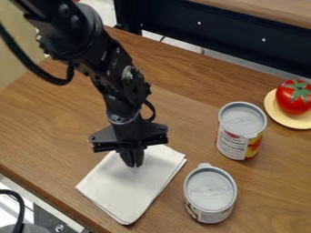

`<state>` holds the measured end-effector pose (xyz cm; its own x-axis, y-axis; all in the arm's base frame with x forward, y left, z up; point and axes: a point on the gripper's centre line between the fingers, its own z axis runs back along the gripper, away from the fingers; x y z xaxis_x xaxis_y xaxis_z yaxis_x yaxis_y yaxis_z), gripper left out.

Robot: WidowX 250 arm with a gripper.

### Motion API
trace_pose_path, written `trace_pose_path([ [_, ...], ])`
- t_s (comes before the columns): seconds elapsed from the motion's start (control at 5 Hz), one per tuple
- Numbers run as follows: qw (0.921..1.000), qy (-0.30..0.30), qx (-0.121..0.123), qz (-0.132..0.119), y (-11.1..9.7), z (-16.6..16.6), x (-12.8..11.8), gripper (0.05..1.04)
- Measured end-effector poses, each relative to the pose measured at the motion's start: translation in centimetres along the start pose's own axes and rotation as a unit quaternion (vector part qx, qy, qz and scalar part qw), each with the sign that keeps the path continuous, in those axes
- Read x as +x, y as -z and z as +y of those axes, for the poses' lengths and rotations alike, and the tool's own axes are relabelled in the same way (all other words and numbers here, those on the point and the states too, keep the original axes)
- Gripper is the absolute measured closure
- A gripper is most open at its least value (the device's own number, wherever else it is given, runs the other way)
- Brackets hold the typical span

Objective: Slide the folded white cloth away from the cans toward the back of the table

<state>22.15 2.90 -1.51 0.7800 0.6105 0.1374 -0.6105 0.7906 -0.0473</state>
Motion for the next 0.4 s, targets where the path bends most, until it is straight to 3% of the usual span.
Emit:
trace_pose_path([
  [0.4, 0.9997, -0.004, -0.005, -0.026, 0.7, -0.1, 2.1, 1.03],
])
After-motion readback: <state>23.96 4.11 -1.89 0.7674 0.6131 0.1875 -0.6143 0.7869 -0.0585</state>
